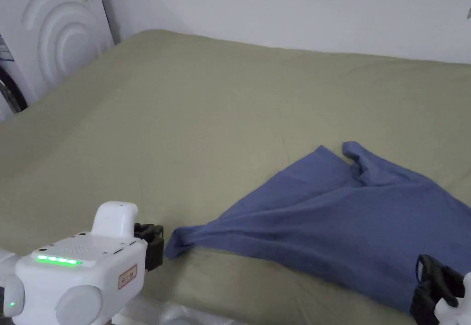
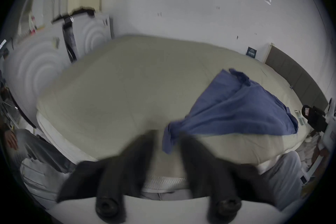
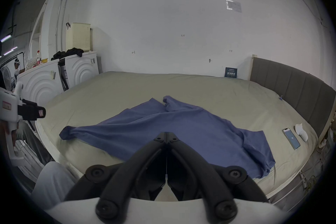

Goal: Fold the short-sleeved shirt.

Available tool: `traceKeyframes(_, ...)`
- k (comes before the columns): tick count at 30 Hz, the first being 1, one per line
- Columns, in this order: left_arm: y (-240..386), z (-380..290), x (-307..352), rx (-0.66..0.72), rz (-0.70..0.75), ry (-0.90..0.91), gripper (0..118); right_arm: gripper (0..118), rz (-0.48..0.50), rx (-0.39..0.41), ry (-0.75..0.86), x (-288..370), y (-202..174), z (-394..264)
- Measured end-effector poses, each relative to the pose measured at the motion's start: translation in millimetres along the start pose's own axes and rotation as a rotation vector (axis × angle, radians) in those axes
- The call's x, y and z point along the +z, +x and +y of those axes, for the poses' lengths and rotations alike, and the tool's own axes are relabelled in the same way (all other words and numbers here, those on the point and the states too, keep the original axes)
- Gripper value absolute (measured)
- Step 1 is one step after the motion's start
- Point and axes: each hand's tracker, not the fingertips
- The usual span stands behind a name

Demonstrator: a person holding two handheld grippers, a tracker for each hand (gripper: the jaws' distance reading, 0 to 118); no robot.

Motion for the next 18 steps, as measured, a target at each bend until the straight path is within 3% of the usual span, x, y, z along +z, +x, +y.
traceKeyframes(2,-8,1,-26,0.004,-0.035,-0.102,95,3,0.004,-0.005,-0.025,-7,-3,-4)
traceKeyframes(3,-11,-1,-42,-0.004,-0.032,-0.14,118,3,0.01,-0.01,-0.044,-11,-3,-7)
traceKeyframes(9,-2,10,-98,-0.082,-0.024,-0.191,118,3,0.015,-0.001,-0.114,-28,-4,-21)
traceKeyframes(11,3,16,-113,-0.064,-0.062,-0.214,111,3,0.01,0.007,-0.14,-33,-1,-25)
traceKeyframes(13,10,19,-123,-0.092,-0.068,-0.226,82,3,-0.002,-0.005,-0.143,-34,3,-29)
traceKeyframes(16,17,21,-129,-0.125,-0.066,-0.247,66,3,-0.014,-0.022,-0.18,-39,15,-33)
traceKeyframes(17,16,22,-126,-0.139,-0.071,-0.246,48,3,-0.015,-0.029,-0.189,-40,19,-34)
traceKeyframes(18,15,23,-122,-0.137,-0.078,-0.24,7,3,-0.018,-0.035,-0.198,-42,24,-33)
